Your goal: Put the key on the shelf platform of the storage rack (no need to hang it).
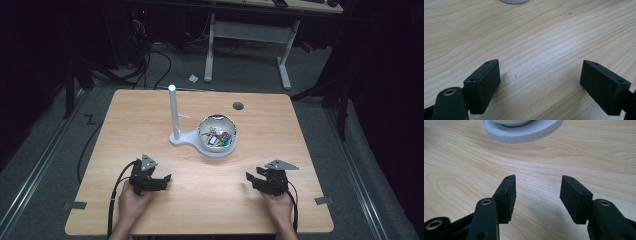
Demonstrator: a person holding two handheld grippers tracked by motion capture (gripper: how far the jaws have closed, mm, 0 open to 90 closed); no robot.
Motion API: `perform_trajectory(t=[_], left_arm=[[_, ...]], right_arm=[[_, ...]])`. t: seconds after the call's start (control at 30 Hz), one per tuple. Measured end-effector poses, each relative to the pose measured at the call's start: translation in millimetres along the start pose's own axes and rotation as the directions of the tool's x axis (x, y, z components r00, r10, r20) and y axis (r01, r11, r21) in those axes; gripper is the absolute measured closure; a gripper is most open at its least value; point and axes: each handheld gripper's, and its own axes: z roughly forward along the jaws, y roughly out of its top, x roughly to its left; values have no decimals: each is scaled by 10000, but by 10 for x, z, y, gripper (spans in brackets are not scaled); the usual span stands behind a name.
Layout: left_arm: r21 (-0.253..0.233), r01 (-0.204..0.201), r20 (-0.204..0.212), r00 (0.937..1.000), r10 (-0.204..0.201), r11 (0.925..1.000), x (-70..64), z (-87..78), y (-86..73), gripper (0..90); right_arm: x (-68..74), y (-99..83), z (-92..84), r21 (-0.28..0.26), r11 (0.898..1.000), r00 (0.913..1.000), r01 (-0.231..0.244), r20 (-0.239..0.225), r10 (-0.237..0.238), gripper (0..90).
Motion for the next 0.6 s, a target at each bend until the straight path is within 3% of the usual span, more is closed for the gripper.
perform_trajectory(t=[0.27,0.53,0.6], left_arm=[[2,9,-3,10000,-9,10000,-1,0,0,167],[-4,2,-2,10000,-2,10000,0,0,-1,167],[-3,2,-1,10000,-2,10000,0,0,-1,167]], right_arm=[[26,-81,102,204,9998,9994,28,334,-35,459],[136,-100,147,402,9950,9896,915,1079,-954,445],[129,-99,147,423,9955,9903,850,1065,-891,437]])
